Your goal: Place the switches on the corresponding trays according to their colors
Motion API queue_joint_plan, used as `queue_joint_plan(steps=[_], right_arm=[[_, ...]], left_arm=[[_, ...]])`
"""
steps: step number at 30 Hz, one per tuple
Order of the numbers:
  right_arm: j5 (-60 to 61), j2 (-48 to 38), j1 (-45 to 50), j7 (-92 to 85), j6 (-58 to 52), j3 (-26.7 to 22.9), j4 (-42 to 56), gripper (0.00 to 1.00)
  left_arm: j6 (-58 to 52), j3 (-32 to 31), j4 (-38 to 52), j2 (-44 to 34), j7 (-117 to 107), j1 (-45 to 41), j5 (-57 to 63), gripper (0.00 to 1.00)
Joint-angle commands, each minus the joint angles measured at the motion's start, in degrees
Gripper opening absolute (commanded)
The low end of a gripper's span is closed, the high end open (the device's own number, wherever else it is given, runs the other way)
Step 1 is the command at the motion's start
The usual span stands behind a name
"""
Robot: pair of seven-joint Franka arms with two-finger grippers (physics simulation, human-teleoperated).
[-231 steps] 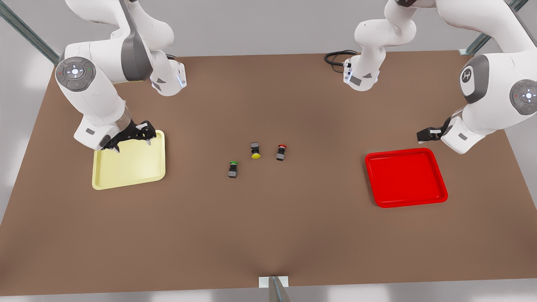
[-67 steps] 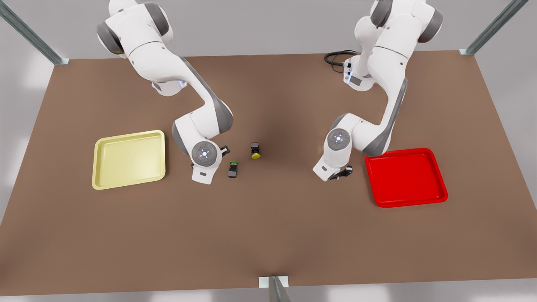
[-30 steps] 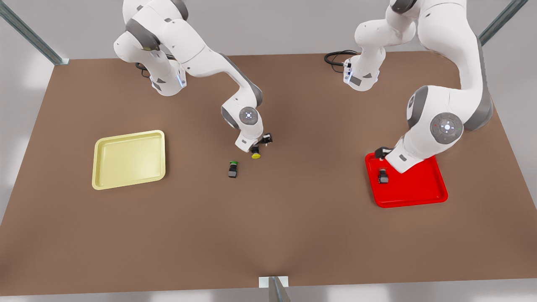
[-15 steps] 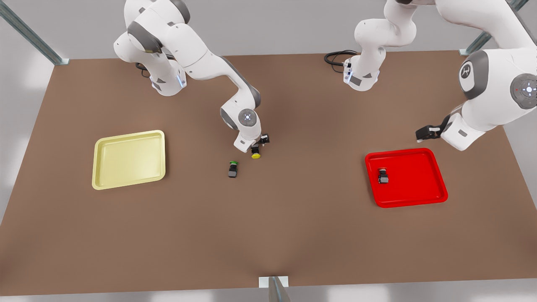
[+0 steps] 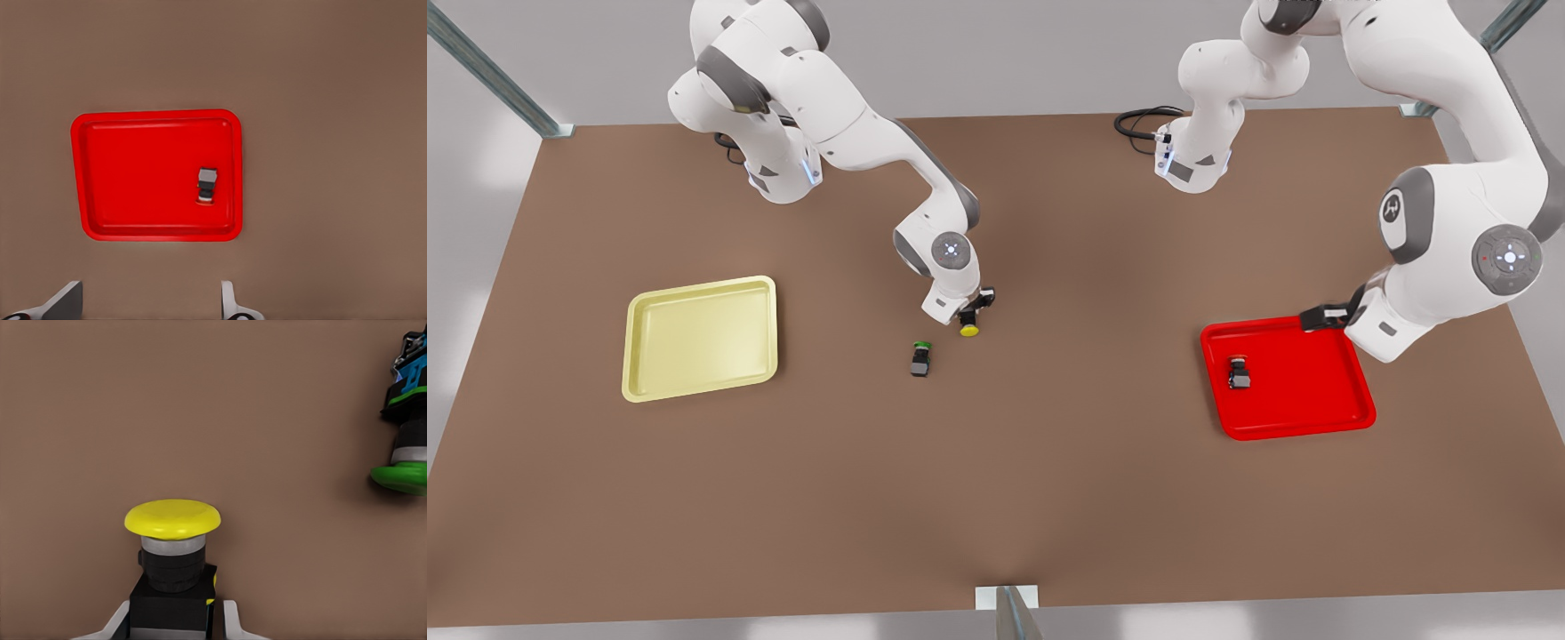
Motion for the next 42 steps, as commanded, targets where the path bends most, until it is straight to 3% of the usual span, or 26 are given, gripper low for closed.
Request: queue_joint_plan(steps=[1, 29, 35, 42], right_arm=[[0.0, 0.0, 0.0, 0.0, 0.0, 0.0, 0.0, 0.56], [0.0, -0.7, -0.3, -0.7, -0.4, 0.0, 0.1, 0.52], [-0.2, -7.4, -4.0, -0.9, -2.8, 0.0, -0.7, 0.52], [-6.2, -20.1, -17.9, -10.5, -2.1, 0.4, -16.0, 0.52]], left_arm=[[0.0, 0.0, 0.0, 0.0, 0.0, 0.0, 0.2, 1.0], [-0.6, 0.0, 0.0, 0.2, -0.1, 0.0, 0.1, 1.0], [-0.6, 0.0, 0.0, 0.2, -0.1, 0.0, 0.1, 1.0], [-0.2, 0.0, 0.0, 1.6, -0.1, 0.1, -0.6, 1.0]])
